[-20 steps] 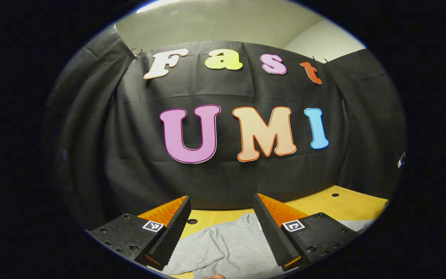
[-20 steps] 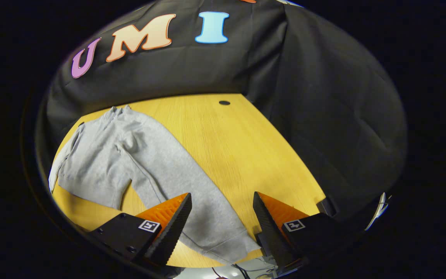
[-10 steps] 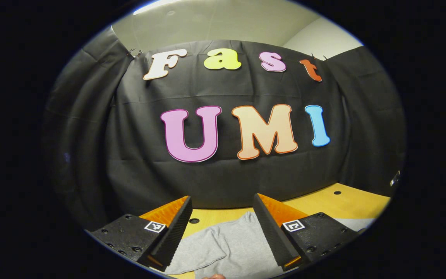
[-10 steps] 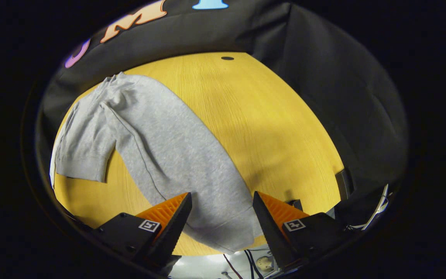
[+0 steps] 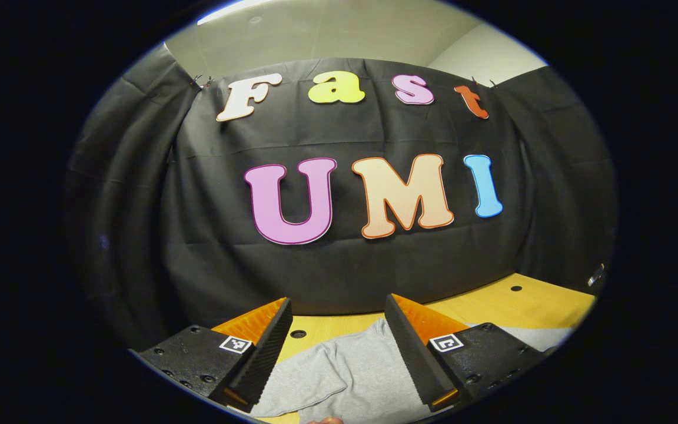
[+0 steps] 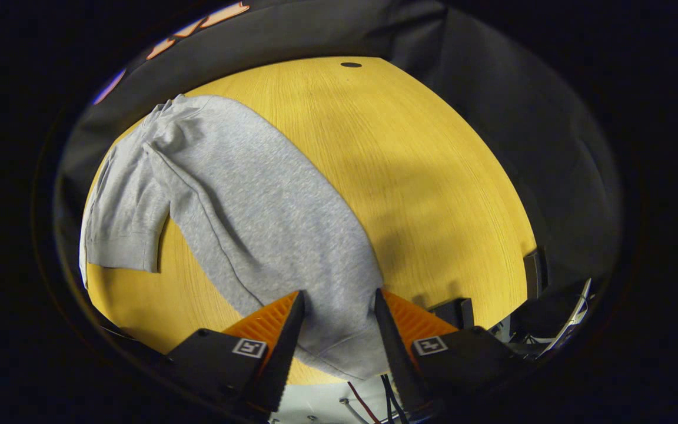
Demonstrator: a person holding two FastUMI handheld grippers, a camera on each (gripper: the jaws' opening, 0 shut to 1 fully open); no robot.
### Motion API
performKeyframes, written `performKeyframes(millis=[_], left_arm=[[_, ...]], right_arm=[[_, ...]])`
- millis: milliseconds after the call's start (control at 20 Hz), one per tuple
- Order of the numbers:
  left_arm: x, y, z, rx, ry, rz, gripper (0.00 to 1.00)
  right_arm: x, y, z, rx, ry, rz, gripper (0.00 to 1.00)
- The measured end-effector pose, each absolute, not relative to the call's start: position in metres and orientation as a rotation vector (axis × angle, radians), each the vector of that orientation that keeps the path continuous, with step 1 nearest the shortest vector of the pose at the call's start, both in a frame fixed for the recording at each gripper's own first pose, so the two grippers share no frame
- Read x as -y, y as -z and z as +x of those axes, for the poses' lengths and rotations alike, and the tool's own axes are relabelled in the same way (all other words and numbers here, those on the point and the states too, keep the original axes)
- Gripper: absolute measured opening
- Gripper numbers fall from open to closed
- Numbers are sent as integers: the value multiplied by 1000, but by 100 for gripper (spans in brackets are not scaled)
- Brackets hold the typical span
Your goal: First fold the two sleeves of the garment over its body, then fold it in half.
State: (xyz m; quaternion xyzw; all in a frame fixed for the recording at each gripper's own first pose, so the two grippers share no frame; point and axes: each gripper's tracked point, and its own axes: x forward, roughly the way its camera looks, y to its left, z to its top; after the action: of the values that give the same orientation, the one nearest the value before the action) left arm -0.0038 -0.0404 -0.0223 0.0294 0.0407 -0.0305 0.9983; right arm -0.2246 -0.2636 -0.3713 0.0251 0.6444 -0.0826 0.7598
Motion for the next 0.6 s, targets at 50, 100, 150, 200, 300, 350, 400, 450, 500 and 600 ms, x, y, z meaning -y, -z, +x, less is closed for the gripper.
performKeyframes(millis=[50,100,150,200,300,350,400,450,500,600], left_arm=[[42,22,-4,-80,64,60,93],[44,21,-3,-78,67,61,93],[46,21,-2,-78,68,62,93],[47,21,-2,-79,70,62,93],[49,22,-1,-81,74,53,93],[50,22,-2,-83,76,51,93],[49,21,-2,-81,74,53,93],[46,20,-2,-77,69,55,93],[45,18,-1,-73,67,59,93],[42,16,-1,-65,61,71,93]], right_arm=[[262,372,-222,-1396,170,41,68],[262,372,-218,-1383,179,28,49],[262,370,-214,-1371,194,23,33],[260,370,-217,-1377,196,17,17],[261,371,-217,-1375,195,19,18],[260,371,-216,-1368,202,20,17],[261,369,-216,-1357,204,12,11],[262,367,-212,-1340,219,19,11],[261,368,-213,-1332,230,28,5],[257,365,-208,-1310,235,77,4]])
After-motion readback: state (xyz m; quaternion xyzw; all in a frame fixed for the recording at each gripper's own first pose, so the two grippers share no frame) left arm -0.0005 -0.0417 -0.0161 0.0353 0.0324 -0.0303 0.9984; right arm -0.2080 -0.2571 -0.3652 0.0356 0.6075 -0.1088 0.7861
